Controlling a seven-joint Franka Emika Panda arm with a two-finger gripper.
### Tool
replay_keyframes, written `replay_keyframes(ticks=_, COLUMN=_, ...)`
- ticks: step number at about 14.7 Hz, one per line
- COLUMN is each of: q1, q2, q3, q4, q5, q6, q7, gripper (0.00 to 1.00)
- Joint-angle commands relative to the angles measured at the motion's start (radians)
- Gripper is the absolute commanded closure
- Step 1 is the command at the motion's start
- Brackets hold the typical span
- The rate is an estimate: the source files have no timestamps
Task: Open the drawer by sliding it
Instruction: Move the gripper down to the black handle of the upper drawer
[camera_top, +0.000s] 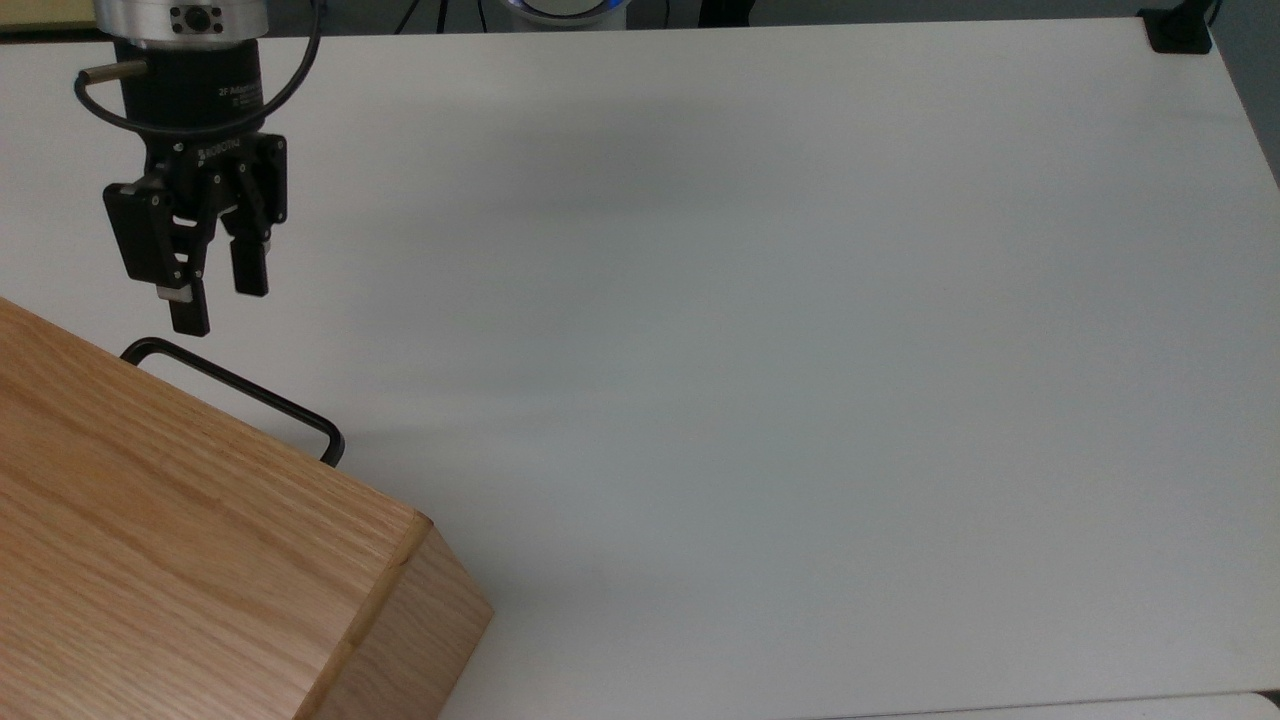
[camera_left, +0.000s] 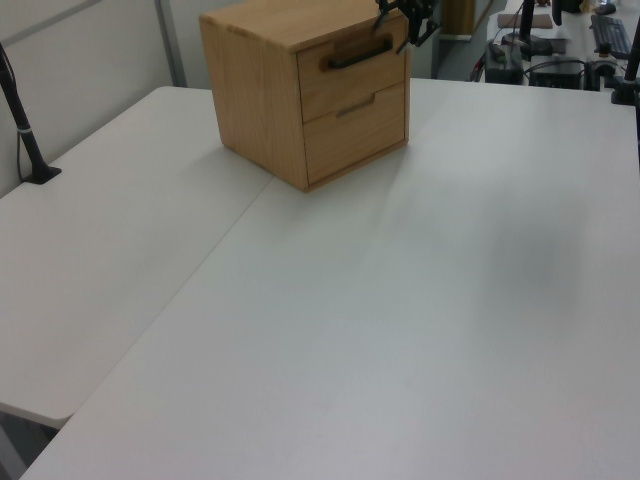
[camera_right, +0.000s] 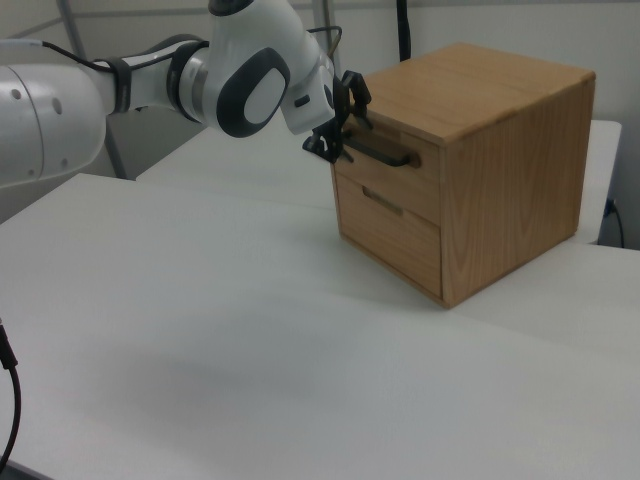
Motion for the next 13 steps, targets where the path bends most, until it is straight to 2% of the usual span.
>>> replay_keyframes(ticks=1, q1=0.009, q2=0.033, q3=-0.008, q4=0.023, q5=0.021, q6=0.031, q7=0.021, gripper=0.72)
replay_keyframes(ticks=5, q1=0.009, q2=0.103, q3=-0.006, q4=0.069, q5=0.023, q6=0.096, q7=0.031, gripper=0.68)
replay_keyframes(ticks=7, q1=0.009, q2=0.115, q3=-0.006, q4=0.085, q5=0.021, q6=0.096, q7=0.029, gripper=0.61)
replay_keyframes(ticks=9, q1=0.010, q2=0.130, q3=-0.006, q4=0.088, q5=0.020, q6=0.097, q7=0.029, gripper=0.61)
replay_keyframes(ticks=11, q1=0.010, q2=0.132, q3=-0.006, q4=0.086, q5=0.015, q6=0.096, q7=0.025, gripper=0.61)
replay_keyframes(ticks=13, q1=0.015, q2=0.130, q3=-0.006, q4=0.085, q5=0.010, q6=0.094, q7=0.020, gripper=0.71)
